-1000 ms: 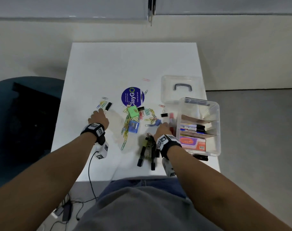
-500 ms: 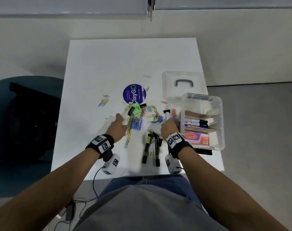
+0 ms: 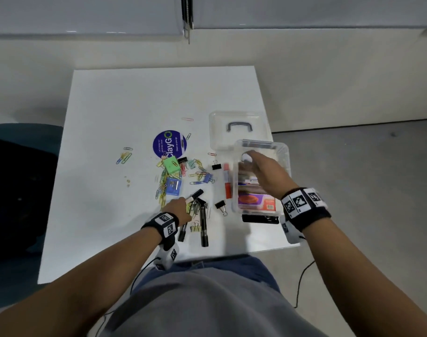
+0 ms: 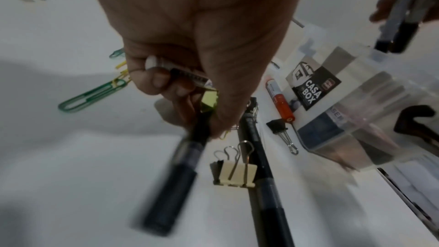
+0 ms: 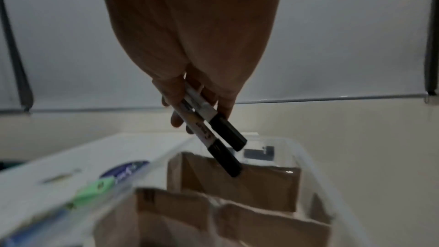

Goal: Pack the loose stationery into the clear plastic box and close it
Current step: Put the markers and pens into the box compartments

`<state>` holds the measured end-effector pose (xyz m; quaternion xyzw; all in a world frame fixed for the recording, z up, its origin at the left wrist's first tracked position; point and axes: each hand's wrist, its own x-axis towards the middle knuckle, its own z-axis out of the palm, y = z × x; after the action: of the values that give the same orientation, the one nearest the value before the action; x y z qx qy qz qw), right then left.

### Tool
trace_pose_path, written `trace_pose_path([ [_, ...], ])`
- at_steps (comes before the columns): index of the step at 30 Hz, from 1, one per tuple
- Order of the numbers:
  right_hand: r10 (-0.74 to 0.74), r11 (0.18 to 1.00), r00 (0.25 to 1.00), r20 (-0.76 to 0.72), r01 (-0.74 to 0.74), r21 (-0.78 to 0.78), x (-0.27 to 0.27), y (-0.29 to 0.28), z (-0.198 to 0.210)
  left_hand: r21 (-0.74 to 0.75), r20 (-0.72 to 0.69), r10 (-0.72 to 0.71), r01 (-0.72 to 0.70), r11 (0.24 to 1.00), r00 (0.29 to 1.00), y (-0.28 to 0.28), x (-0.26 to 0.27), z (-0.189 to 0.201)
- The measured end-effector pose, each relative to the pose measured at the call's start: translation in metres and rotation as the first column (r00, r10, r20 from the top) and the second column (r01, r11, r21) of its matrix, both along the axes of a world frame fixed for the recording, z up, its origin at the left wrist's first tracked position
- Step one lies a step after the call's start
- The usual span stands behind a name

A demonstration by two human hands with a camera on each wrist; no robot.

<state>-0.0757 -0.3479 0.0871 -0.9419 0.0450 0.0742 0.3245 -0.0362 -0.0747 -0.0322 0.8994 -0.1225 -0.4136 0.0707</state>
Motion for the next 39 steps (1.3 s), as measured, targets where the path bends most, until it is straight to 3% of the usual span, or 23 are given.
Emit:
trace_pose_path([
  [2, 0.074, 0.977, 0.976, -0.204, -0.112, -0.181, -0.003, -0.005, -0.012, 0.008, 0.014, 0.023, -0.023, 1.000, 1.000, -0.003, 0.000, -0.001],
  [5, 0.036, 0.974, 0.894, -0.447, -0.132, -0.186, 0.000, -0.010, -0.029, -0.017, 0.013, 0.099, -0.099, 0.995, 0.995, -0.002, 0.004, 0.004],
  [7, 0.016, 0.977, 0.898, -0.440, -0.108, -0.185, 0.003, -0.013, -0.040, -0.036, 0.042, 0.141, -0.140, 0.990, 0.989, 0.001, 0.011, 0.013],
  [12, -0.096, 0.984, 0.970, -0.221, 0.058, -0.171, -0.004, -0.019, -0.031, -0.106, 0.091, 0.127, -0.117, 0.987, 0.988, 0.012, 0.033, 0.049],
  [15, -0.131, 0.990, 0.982, -0.134, 0.123, -0.067, -0.006, -0.006, -0.020, -0.200, 0.004, 0.127, -0.123, 0.972, 0.992, 0.016, 0.044, 0.063],
  [17, -0.086, 0.996, 0.991, -0.101, 0.087, 0.006, 0.000, 0.022, -0.015, -0.250, -0.066, 0.155, -0.167, 0.954, 0.986, 0.016, 0.047, 0.067],
  [20, 0.029, 0.999, 0.975, -0.222, -0.023, 0.030, 0.017, 0.078, -0.024, -0.300, -0.105, 0.261, -0.281, 0.912, 0.960, 0.011, 0.041, 0.069],
  [22, -0.046, 0.998, 0.907, -0.418, 0.026, -0.052, 0.031, 0.102, -0.039, -0.316, -0.080, 0.311, -0.320, 0.893, 0.947, 0.005, 0.031, 0.065],
  [24, -0.160, 0.977, 0.839, -0.519, 0.060, -0.205, 0.044, 0.111, -0.055, -0.280, 0.006, 0.290, -0.277, 0.919, 0.957, -0.002, 0.020, 0.055],
  [27, -0.290, 0.935, 0.813, -0.505, 0.128, -0.331, 0.050, 0.114, -0.072, -0.240, 0.001, 0.230, -0.223, 0.945, 0.973, -0.015, 0.001, 0.038],
  [33, -0.462, 0.887, 0.726, -0.510, 0.388, -0.251, 0.059, 0.118, -0.099, -0.104, 0.034, 0.134, -0.130, 0.986, 0.990, -0.026, -0.017, 0.016],
  [39, -0.487, 0.870, 0.713, -0.504, 0.445, -0.211, 0.073, 0.117, -0.093, 0.018, 0.007, 0.132, -0.132, 0.991, 0.991, -0.031, -0.018, 0.007],
])
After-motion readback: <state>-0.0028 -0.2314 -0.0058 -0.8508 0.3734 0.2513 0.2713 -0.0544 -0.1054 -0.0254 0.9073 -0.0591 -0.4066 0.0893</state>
